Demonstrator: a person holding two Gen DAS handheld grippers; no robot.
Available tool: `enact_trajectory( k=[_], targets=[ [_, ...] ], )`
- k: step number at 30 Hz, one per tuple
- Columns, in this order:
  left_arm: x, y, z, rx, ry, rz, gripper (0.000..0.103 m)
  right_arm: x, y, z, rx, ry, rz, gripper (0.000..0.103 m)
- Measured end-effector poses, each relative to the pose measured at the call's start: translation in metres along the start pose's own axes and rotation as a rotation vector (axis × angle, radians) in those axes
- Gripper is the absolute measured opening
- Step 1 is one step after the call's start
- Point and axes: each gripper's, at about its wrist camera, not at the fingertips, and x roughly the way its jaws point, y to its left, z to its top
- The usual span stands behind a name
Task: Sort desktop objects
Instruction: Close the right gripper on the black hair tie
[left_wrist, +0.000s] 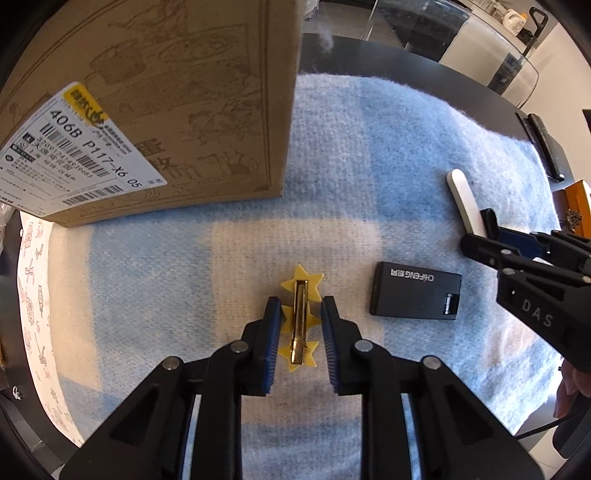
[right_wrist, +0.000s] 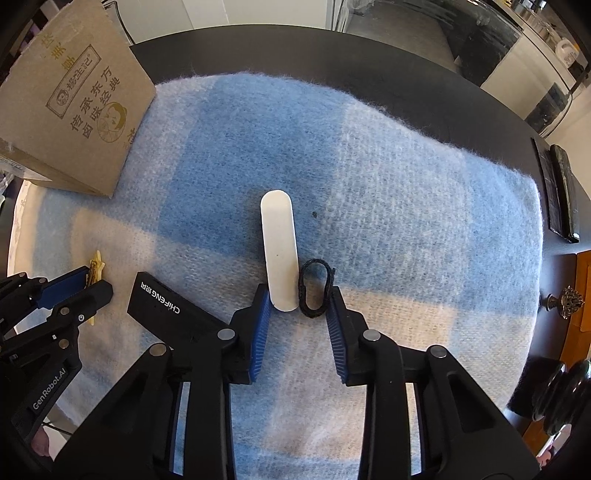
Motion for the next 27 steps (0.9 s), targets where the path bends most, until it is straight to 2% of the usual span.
enact_trajectory(
  k=[8,12,27],
  targets=[
    [-0.002,0.009,0.008,-0.003,-0.003,-0.002,0.022,-0.006,-0.002,-0.003,-0.001,0.004,-0.004,0.030],
    [0.001,0.005,0.007,-0.001,0.000,0.000,0.022,-0.008,-0.006,-0.004,0.009,0.010,-0.006,0.040],
    [0.000,-0.008,0.007,0.008,0.007,-0.002,0.022,-0.022,-0.027,-0.006,0.061,0.016,-0.008,0.040]
  ],
)
